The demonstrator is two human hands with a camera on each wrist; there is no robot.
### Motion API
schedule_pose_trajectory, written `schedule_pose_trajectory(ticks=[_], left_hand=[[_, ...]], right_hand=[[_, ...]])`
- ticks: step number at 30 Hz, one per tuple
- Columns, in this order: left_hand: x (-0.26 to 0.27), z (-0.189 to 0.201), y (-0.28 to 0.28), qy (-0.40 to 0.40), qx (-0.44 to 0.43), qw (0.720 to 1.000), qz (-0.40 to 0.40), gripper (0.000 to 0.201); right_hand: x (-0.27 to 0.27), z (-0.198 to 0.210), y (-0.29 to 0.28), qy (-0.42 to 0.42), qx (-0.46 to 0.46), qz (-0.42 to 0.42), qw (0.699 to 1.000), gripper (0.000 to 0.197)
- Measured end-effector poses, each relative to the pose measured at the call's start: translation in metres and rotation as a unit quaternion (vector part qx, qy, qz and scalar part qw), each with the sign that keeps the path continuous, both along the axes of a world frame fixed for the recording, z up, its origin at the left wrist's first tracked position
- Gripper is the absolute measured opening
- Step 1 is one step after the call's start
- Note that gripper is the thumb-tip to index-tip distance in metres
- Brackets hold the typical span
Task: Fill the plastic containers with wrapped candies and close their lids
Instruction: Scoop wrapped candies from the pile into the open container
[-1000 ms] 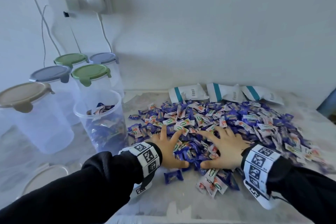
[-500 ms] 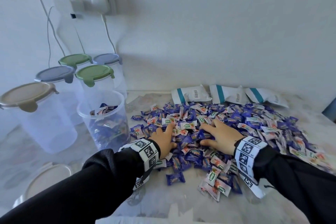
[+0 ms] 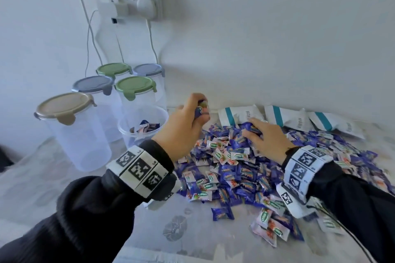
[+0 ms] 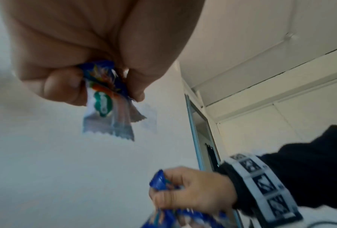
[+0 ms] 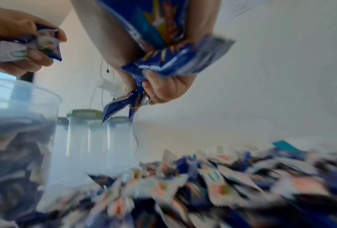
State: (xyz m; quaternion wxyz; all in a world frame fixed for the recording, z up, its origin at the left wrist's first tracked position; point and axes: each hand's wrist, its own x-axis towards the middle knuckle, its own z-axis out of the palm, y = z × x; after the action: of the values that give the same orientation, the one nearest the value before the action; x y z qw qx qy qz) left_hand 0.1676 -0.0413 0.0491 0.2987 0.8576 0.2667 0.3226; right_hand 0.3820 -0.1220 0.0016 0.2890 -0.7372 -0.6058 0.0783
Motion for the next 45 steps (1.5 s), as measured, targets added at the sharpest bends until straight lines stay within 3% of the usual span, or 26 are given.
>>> schedule_pose_trajectory(ticks=[5, 10, 13, 16, 20, 23, 28, 38, 45], left_hand=[[-0.036, 0.039, 0.025, -0.068, 0.088, 0.991, 0.081, 0.027], [-0.066, 0.017, 0.048, 0.034, 0.143, 0.976, 0.158, 0.032], [-0.080, 0.004, 0.048, 0.055, 0.140, 0.978, 0.148, 0.037], [-0.091, -0.005, 0.047, 0.058, 0.147, 0.978, 0.133, 0.048], [-0.100, -0.017, 0.045, 0.096, 0.076, 0.977, 0.172, 0.082], [-0.105, -0.024, 0.042, 0.058, 0.019, 0.981, 0.183, 0.107], [-0.106, -0.032, 0.039, -0.001, -0.118, 0.982, 0.149, 0.111], [-0.103, -0.036, 0.040, -0.062, -0.138, 0.980, 0.133, 0.111], [-0.104, -0.037, 0.039, -0.069, -0.143, 0.978, 0.136, 0.108]], right_hand=[[-0.023, 0.026, 0.027, 0.024, 0.094, 0.021, 0.995, 0.023], [-0.056, 0.048, 0.054, 0.077, 0.186, 0.061, 0.978, 0.013], [-0.079, 0.060, 0.075, 0.128, 0.228, 0.073, 0.962, 0.025], [-0.106, 0.071, 0.097, 0.204, 0.279, 0.075, 0.935, 0.024], [-0.141, 0.079, 0.122, 0.288, 0.335, 0.065, 0.895, 0.028], [-0.162, 0.075, 0.135, 0.312, 0.363, 0.046, 0.876, 0.021], [-0.175, 0.057, 0.144, 0.317, 0.362, 0.039, 0.876, 0.020], [-0.176, 0.064, 0.152, 0.348, 0.392, 0.030, 0.851, 0.018], [-0.178, 0.051, 0.142, 0.312, 0.327, 0.110, 0.885, 0.017]])
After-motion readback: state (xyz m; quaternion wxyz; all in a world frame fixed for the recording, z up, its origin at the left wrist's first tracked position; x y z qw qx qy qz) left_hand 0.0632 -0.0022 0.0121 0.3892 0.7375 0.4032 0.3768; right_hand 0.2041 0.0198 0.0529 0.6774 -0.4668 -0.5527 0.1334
